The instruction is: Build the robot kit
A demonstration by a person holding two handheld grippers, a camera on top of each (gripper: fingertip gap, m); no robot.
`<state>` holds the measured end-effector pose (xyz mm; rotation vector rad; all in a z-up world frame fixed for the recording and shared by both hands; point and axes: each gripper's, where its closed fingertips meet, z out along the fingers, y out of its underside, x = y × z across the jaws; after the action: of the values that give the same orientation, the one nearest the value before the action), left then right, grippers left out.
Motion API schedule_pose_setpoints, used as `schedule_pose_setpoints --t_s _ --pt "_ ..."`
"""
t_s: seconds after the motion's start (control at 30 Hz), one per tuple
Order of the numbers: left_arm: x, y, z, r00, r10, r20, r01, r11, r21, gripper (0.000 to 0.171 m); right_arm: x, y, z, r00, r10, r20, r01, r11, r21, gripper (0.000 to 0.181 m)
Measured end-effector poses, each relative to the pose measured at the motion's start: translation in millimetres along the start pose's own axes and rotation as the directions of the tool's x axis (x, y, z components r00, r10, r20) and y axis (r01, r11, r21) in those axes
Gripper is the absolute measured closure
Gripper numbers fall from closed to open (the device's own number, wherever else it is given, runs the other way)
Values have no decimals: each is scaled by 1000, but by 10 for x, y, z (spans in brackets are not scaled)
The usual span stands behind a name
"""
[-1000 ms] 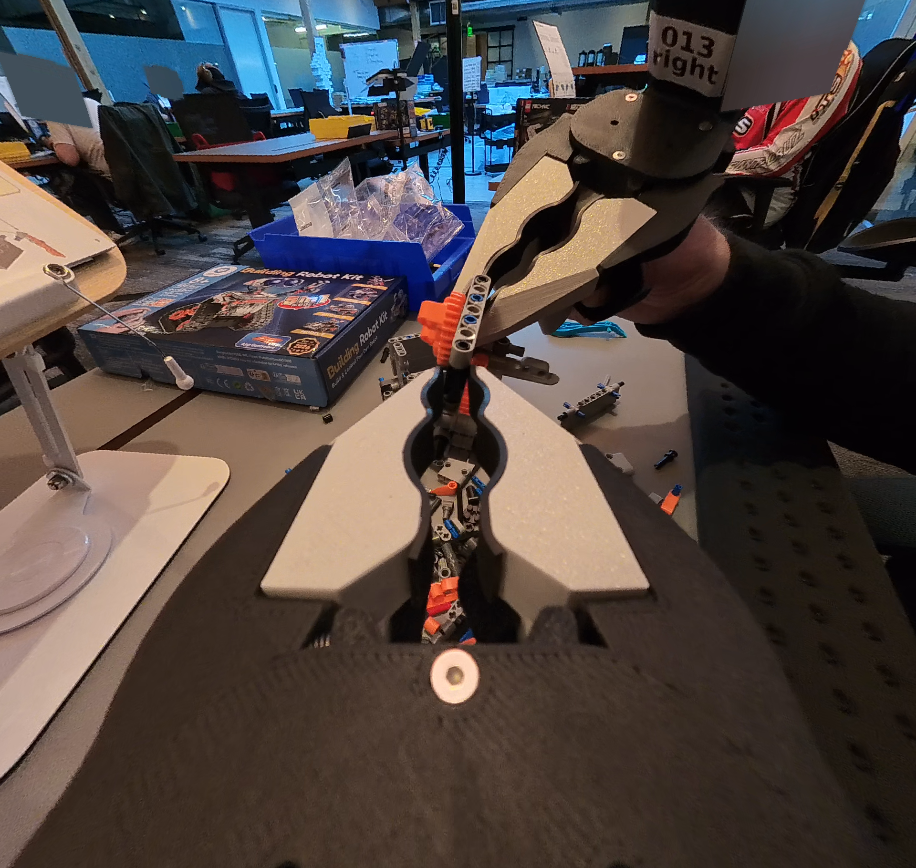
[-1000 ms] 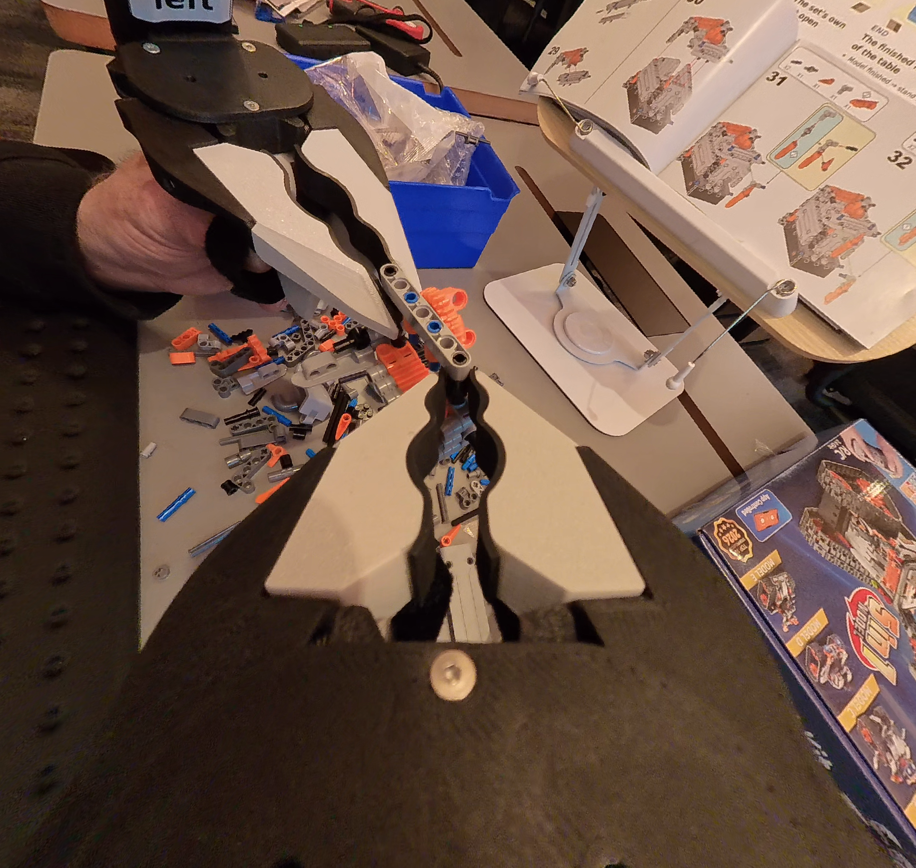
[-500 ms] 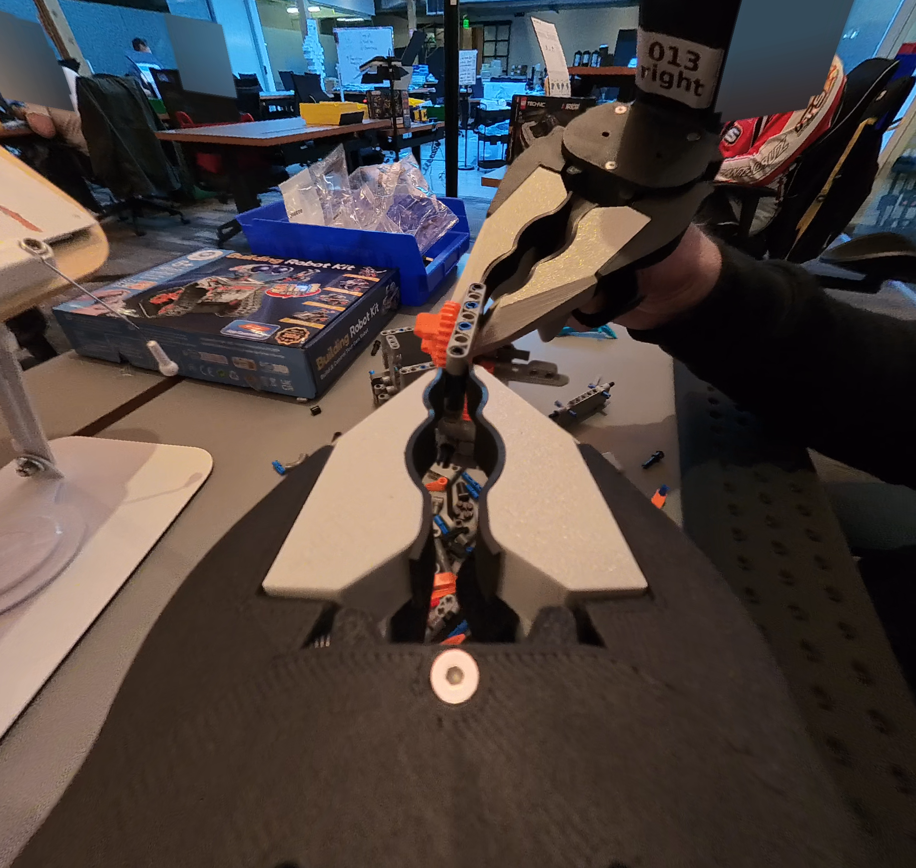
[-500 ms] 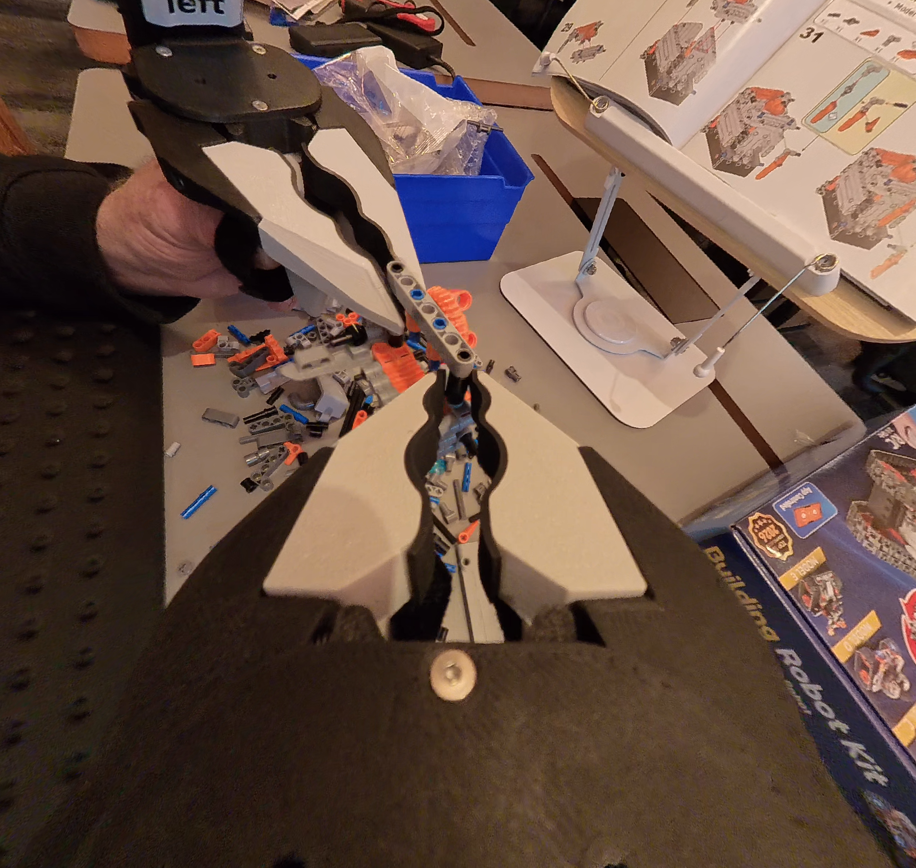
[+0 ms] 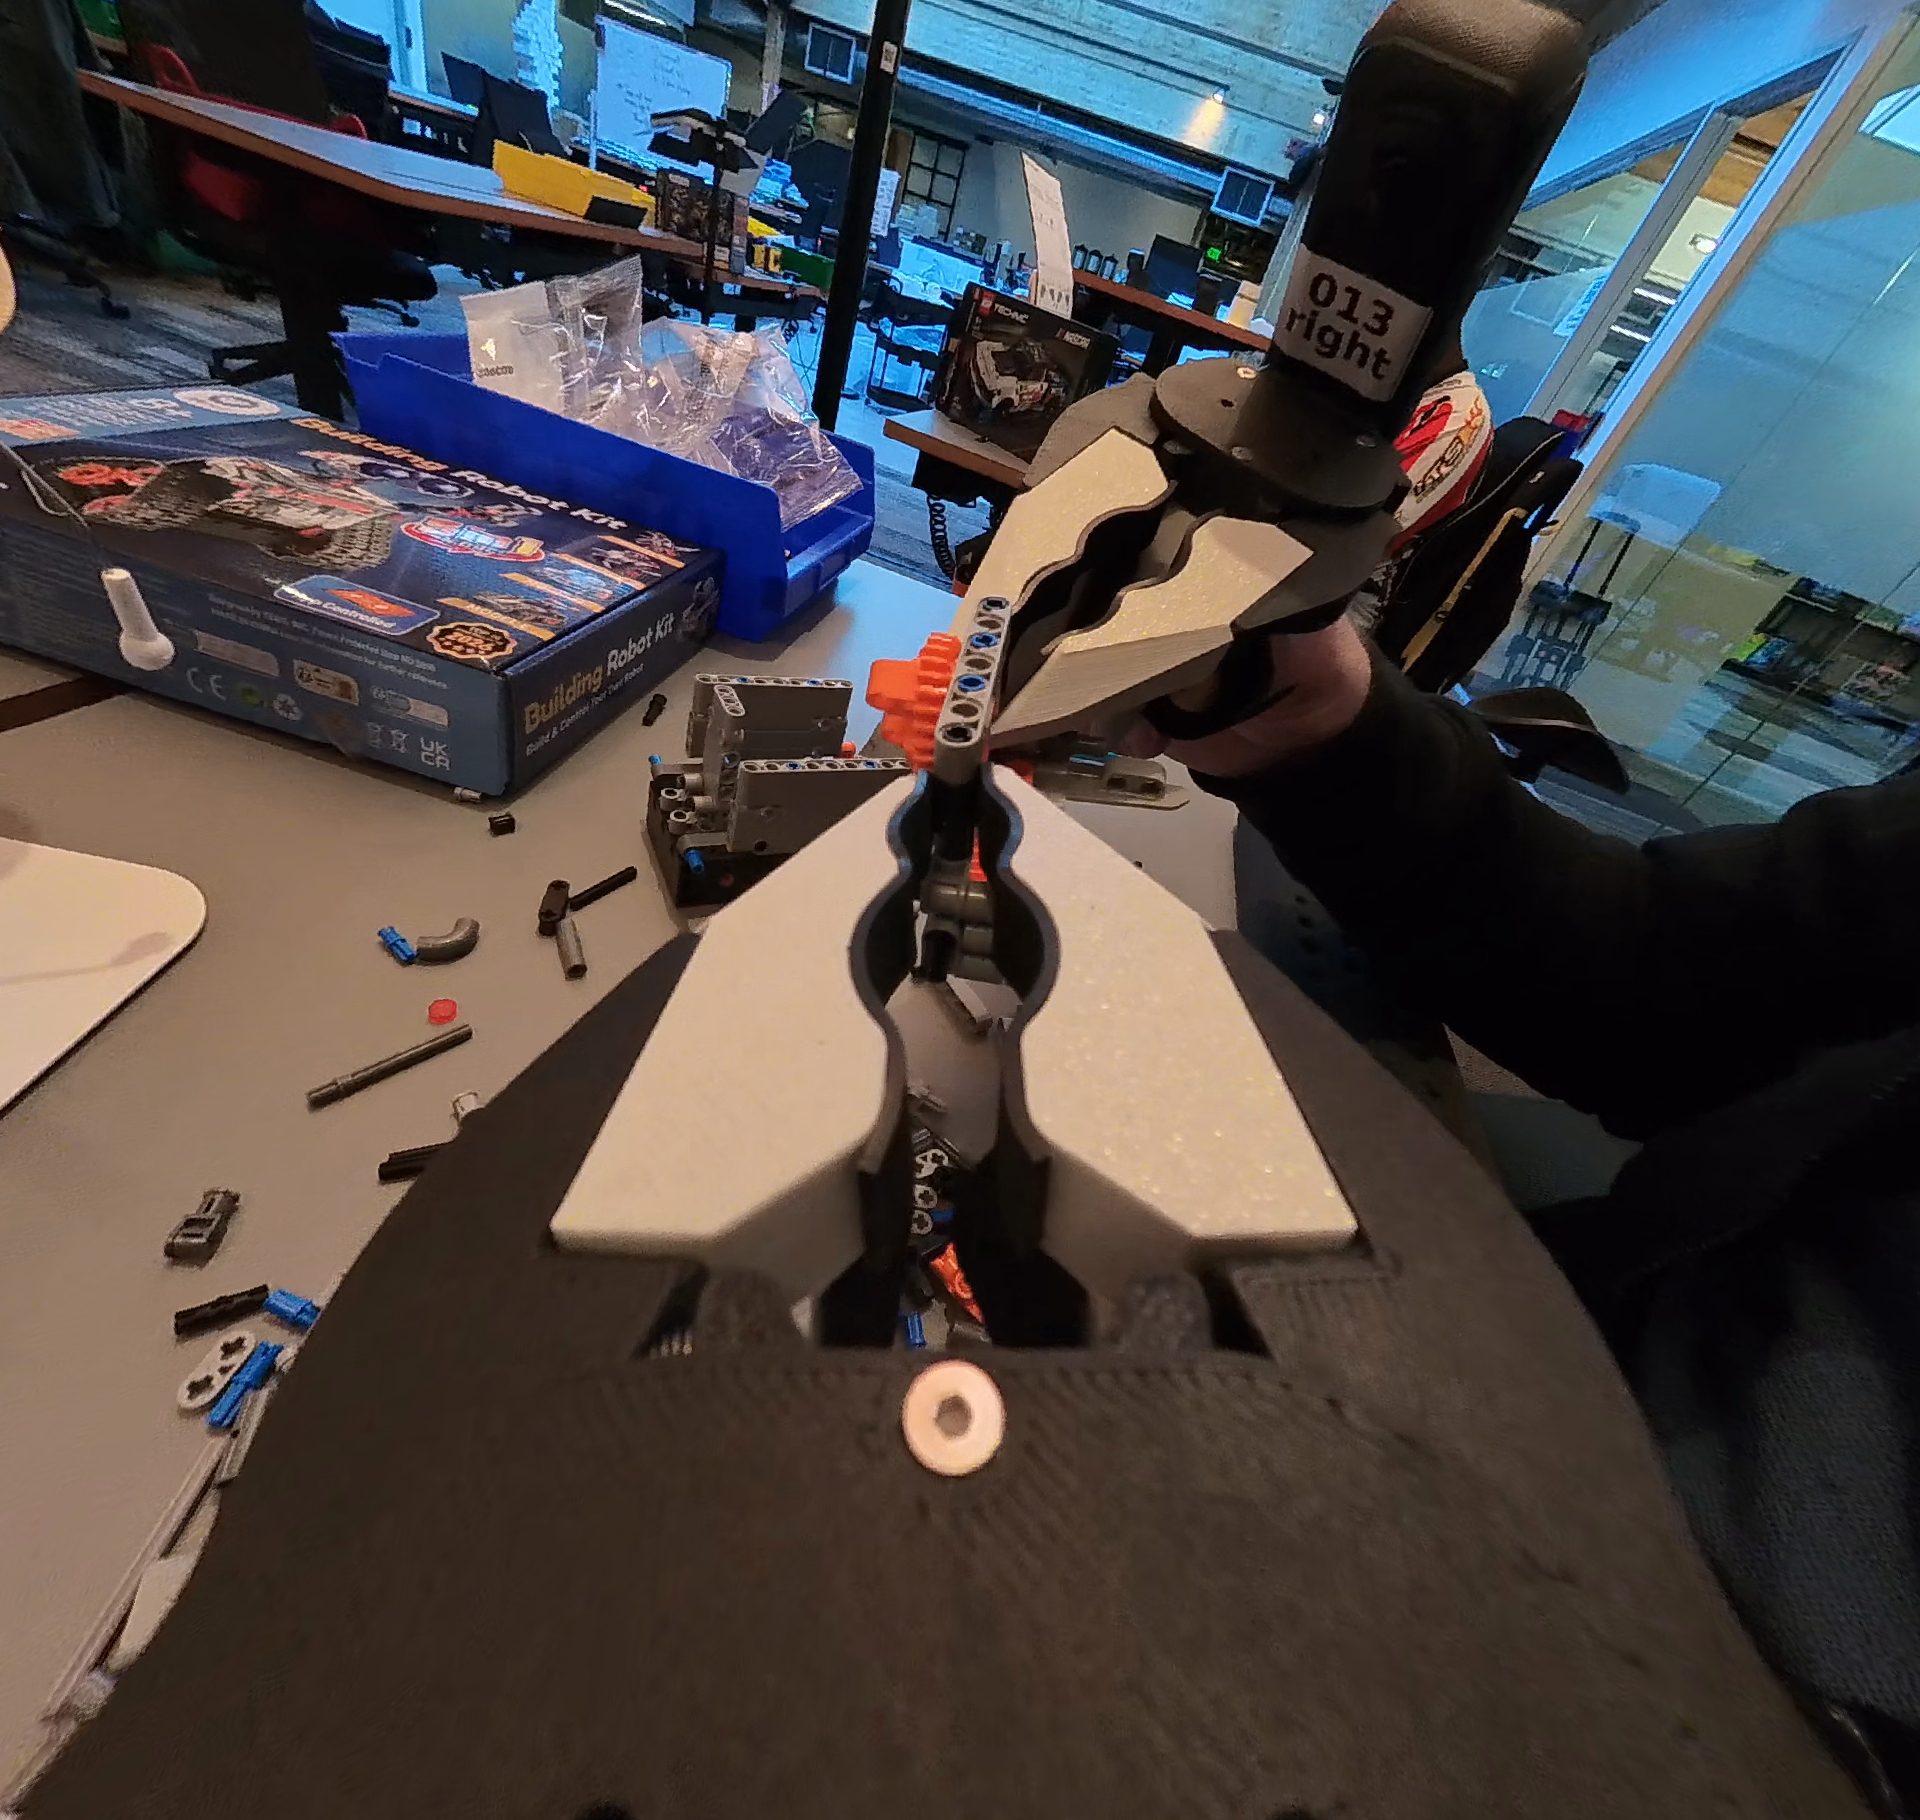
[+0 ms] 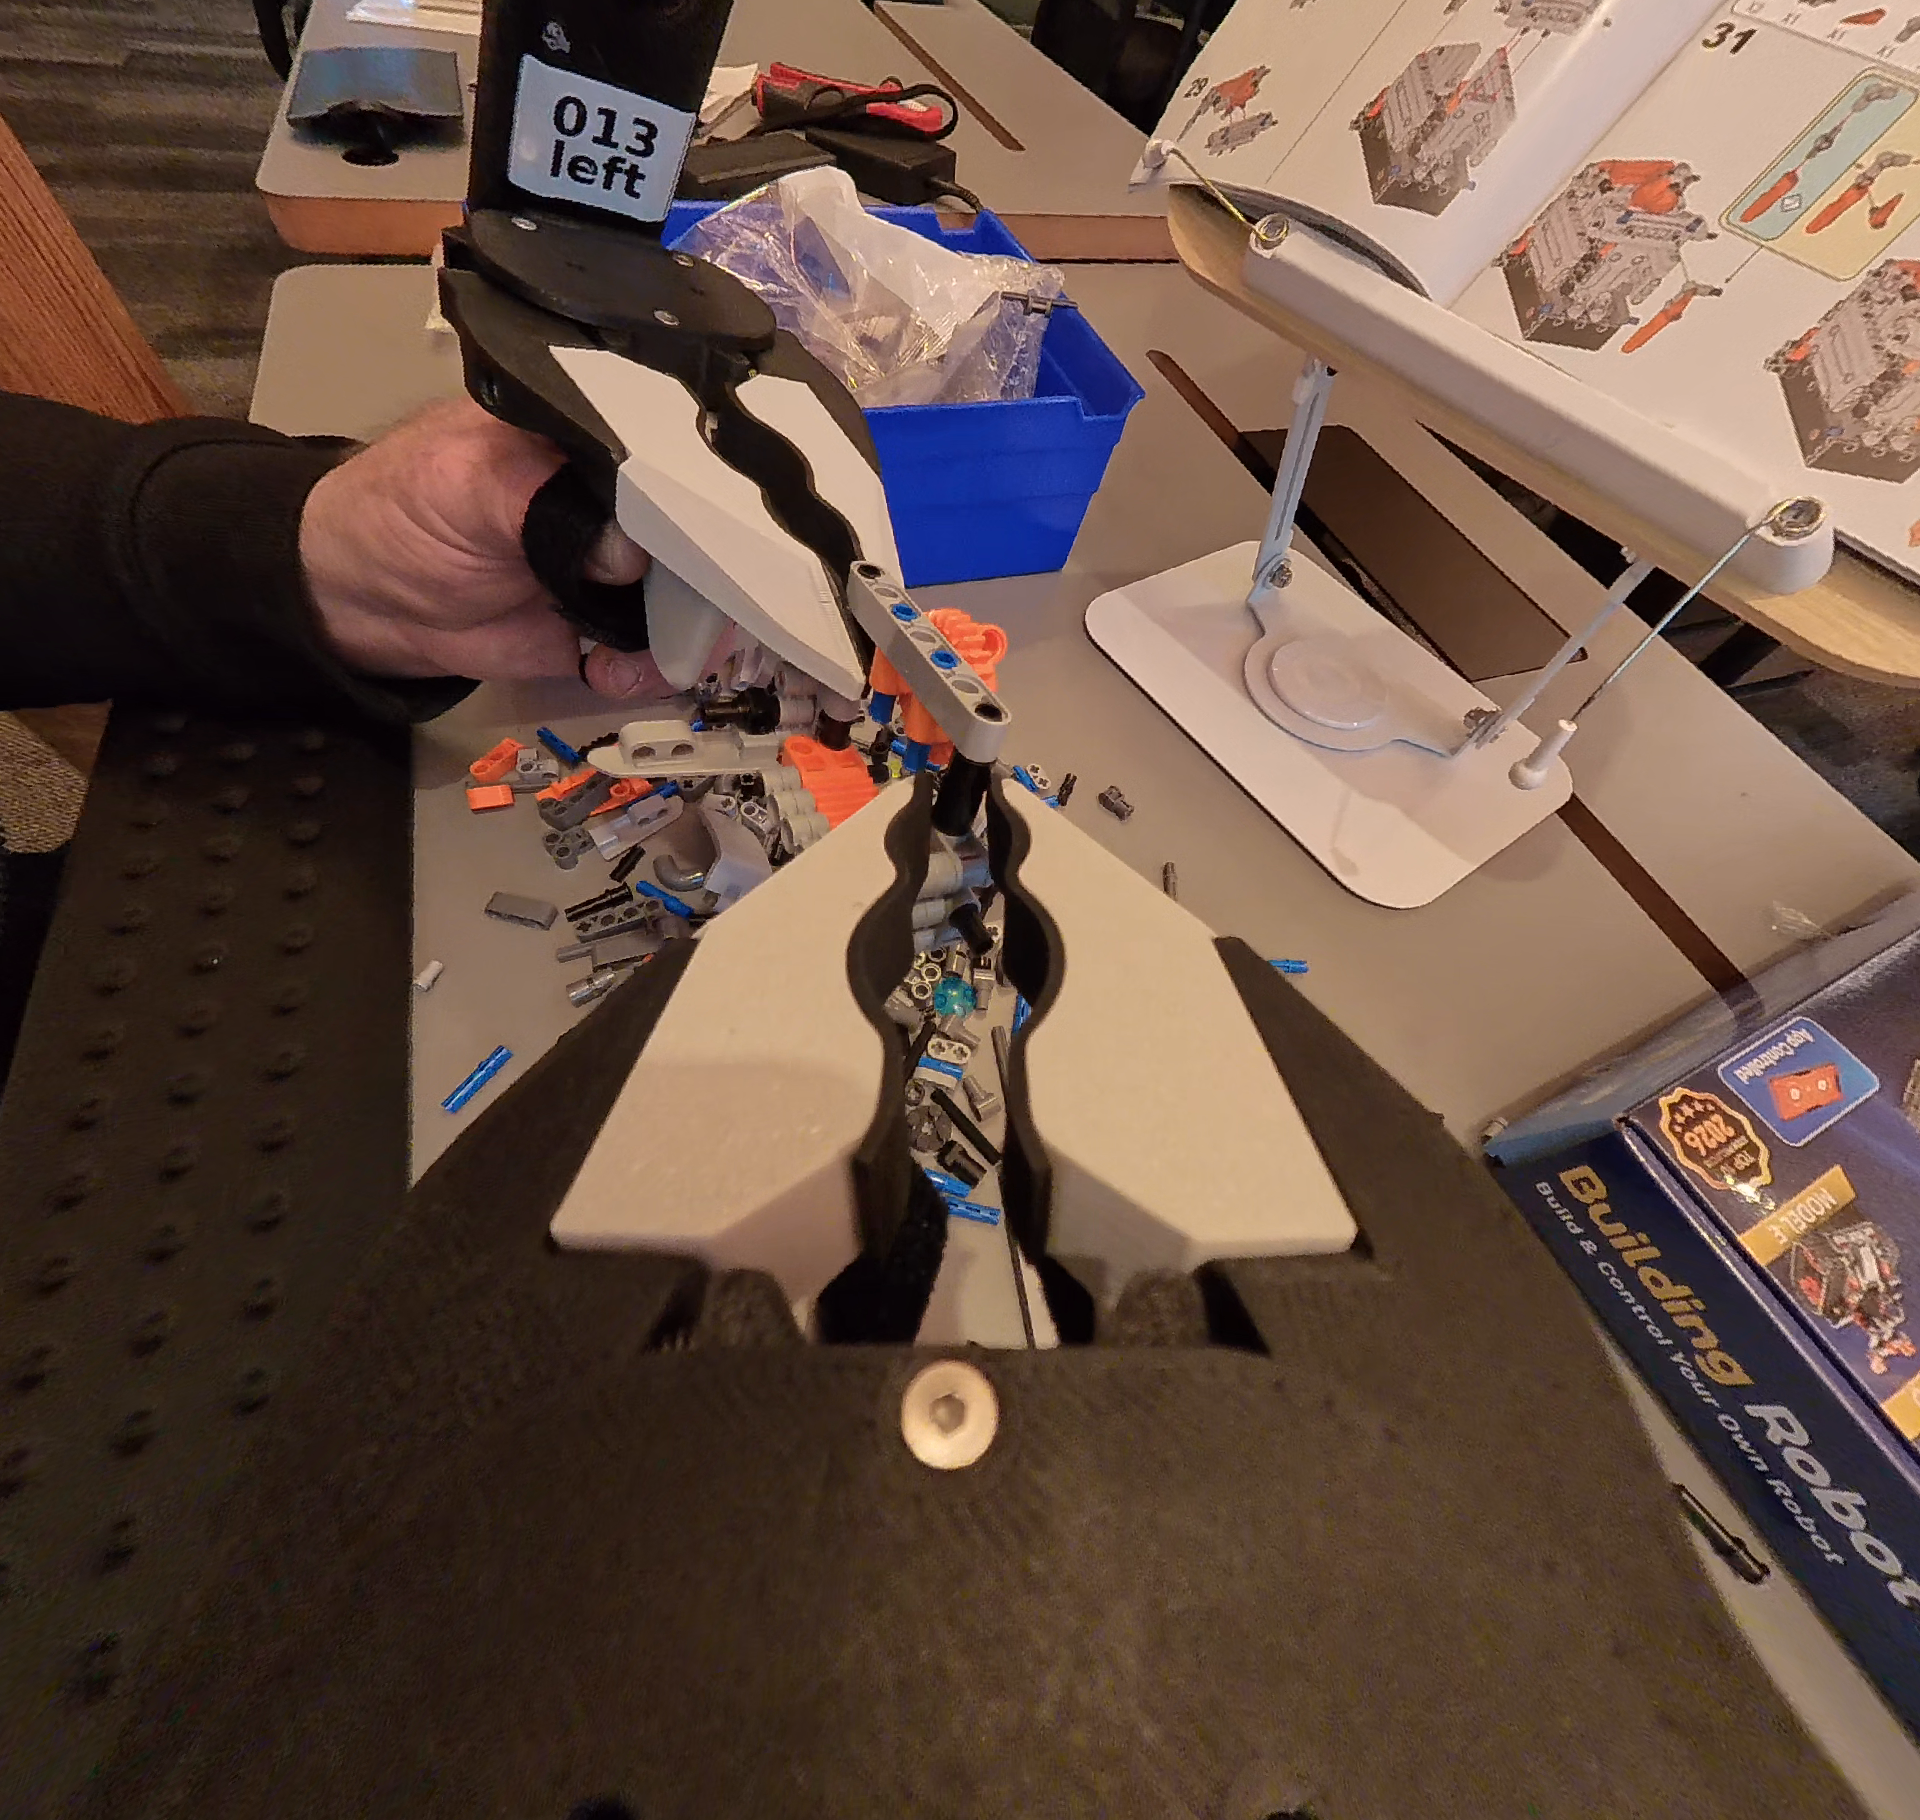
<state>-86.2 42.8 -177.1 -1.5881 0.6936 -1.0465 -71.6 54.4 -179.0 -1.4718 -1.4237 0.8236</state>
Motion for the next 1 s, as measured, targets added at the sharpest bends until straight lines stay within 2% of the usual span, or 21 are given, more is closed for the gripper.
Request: schedule_pose_setpoints --t_s 0.27,0.43,0.67,0.93,1.0 --pt "-24 36 25 995 84 49 -82 996 -32 167 26 40 6 1000 1 -1 -1 1000 5 174" --pt "-38 70 47 979 179 101 -172 982 -75 167 35 47 -2 1000 2 4 -3 1000 17 168" --pt "-34 99 79 962 243 122 -231 967 -108 167 12 76 13 1000 -11 14 11 1000 14 164" --pt "-41 141 107 885 425 189 -390 900 -195 167 20 157 29 999 -25 30 25 1000 19 167" --pt "-30 145 117 882 432 187 -398 896 -197 167 13 163 13 999 -31 38 30 999 27 168"
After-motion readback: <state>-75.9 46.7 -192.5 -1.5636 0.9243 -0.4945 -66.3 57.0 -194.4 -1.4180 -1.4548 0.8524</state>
